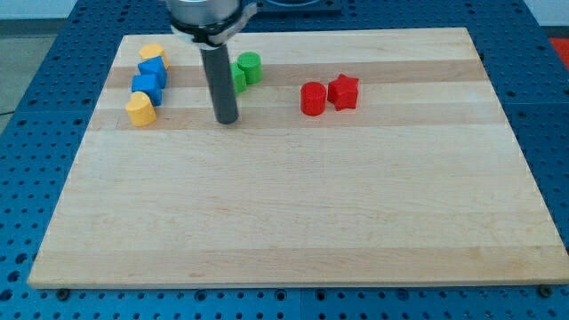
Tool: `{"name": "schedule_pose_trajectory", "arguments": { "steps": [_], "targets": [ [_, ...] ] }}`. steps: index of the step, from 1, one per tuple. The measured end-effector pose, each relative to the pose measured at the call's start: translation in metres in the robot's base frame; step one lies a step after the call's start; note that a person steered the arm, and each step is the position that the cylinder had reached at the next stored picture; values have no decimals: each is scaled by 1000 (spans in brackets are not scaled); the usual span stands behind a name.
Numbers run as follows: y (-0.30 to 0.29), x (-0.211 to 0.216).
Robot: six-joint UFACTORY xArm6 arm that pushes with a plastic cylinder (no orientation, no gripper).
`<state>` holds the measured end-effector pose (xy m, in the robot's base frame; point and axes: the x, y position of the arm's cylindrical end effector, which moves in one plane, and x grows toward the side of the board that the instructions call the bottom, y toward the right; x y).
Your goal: Separate blue and the yellow blocks
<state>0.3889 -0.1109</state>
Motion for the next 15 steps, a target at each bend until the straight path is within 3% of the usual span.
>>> {"name": "schedule_pose_trajectory", "arguments": {
  "steps": [1, 2, 3, 4, 6, 7, 10, 12, 14, 15],
  "targets": [
    [-59, 27],
    [-150, 7],
    [-191, -17],
    [-193, -36],
    [-145, -126],
    [-136, -138],
    [-103, -75],
    [-42, -21],
    [-50, -84],
    [-21, -76]
  ]
}}
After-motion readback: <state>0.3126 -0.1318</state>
